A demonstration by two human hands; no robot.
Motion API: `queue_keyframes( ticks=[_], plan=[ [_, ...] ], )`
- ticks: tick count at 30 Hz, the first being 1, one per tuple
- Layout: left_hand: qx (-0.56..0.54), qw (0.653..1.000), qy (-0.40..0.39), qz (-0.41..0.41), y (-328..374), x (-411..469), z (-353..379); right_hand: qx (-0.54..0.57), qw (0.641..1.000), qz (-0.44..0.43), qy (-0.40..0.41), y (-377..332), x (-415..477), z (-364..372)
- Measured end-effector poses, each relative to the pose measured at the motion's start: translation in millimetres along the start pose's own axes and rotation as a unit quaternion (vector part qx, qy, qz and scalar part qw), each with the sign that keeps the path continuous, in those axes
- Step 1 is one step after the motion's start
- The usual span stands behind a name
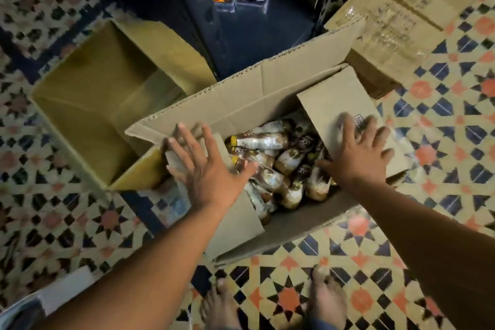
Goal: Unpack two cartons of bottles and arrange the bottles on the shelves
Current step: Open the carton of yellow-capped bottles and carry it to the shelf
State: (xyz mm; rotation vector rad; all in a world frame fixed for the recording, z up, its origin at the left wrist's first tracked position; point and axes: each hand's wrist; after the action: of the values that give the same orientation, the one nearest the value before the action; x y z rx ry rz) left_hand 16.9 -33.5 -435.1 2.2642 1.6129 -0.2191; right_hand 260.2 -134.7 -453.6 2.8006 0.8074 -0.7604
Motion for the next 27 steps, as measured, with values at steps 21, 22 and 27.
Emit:
queue_keyframes(
  ticks=[21,22,27],
  plan=[
    [0.114,0.993,0.011,0.022,-19,-56,-77,-0.167,0.968,-0.153,0.112,68,-7,-109],
    [0.170,0.985,0.002,0.025,-23,-60,-80,-0.204,0.962,-0.144,0.114,70,-7,-108],
    [0.296,0.944,-0.144,-0.007,-50,-69,-63,-0.298,0.935,-0.112,0.154,73,0,-96]
  ],
)
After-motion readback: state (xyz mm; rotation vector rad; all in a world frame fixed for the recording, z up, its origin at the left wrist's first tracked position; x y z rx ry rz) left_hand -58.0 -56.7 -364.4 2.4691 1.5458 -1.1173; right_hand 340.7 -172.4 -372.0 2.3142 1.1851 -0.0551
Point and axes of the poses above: each hand's wrist, its own x-axis towards the middle knuckle, its own z-axis out of the palm, y = z × x, and after that the axes turned 9 degrees about z, right-handed
